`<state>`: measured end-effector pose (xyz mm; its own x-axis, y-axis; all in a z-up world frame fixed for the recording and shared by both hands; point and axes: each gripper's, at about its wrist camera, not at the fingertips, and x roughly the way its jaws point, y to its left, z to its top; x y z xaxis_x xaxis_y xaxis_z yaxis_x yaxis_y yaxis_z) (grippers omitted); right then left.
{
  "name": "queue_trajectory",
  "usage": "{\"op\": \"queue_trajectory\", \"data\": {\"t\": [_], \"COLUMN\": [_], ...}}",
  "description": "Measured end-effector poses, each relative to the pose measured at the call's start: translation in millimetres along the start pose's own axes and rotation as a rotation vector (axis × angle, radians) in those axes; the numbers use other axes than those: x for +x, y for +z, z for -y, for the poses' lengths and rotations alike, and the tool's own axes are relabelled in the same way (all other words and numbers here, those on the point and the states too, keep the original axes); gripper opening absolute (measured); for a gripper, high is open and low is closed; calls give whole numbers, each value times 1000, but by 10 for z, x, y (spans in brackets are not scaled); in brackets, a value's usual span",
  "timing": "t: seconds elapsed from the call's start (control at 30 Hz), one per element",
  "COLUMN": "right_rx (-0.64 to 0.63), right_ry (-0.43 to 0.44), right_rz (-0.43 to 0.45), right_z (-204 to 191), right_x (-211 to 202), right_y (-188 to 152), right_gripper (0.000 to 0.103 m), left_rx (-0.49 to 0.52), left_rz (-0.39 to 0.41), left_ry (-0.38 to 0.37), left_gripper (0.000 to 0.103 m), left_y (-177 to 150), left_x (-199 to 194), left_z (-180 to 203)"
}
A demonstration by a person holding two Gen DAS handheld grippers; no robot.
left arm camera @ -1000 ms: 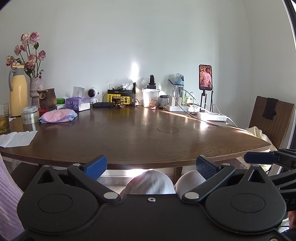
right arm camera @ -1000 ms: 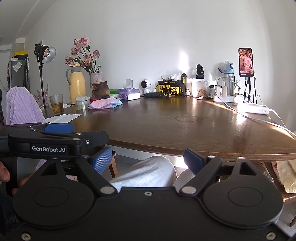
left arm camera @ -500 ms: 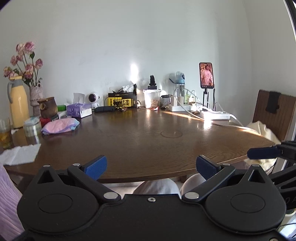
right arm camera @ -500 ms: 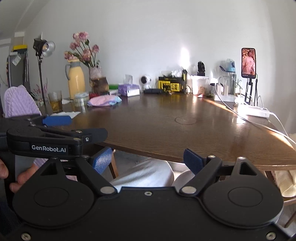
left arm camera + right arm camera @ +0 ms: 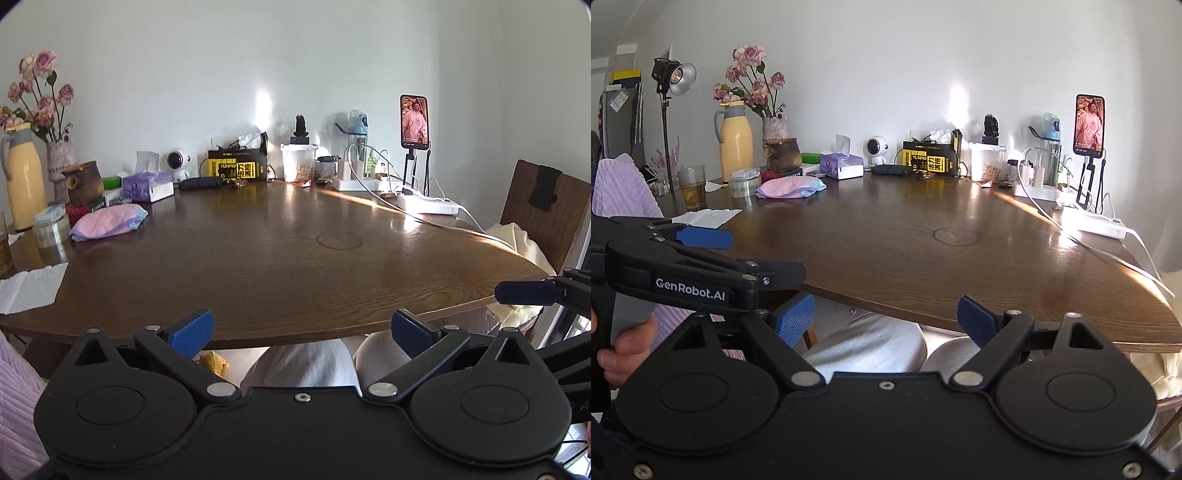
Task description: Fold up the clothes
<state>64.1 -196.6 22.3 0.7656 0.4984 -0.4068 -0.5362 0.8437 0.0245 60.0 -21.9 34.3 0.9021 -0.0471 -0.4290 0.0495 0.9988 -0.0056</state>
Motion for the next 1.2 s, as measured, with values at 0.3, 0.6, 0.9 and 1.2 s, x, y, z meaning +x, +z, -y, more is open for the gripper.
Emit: {"op": "queue_trajectory", "data": {"t": [0.3,0.6,0.9,1.2], "right_rx": [-41,-17,17,16], "right_ry": [-31,-20,-19,-23], "right_rz": [2,11,19,19], "right_z": [-40,-3,75,78], "right_x": [33,24,1,1], "right_y": [-3,-25,-20,-30], "right_gripper": [90,90,90,91], "left_rx": [-1,10,3,2], "left_rz": [3,-2,-5,-11], "left_ry": [4,25,36,39], "left_gripper": [103,103,103,103], "left_y": [-14,-15,2,-8], "left_x": [7,27,43,60], "left_z": [-10,-4,-28,-30]}}
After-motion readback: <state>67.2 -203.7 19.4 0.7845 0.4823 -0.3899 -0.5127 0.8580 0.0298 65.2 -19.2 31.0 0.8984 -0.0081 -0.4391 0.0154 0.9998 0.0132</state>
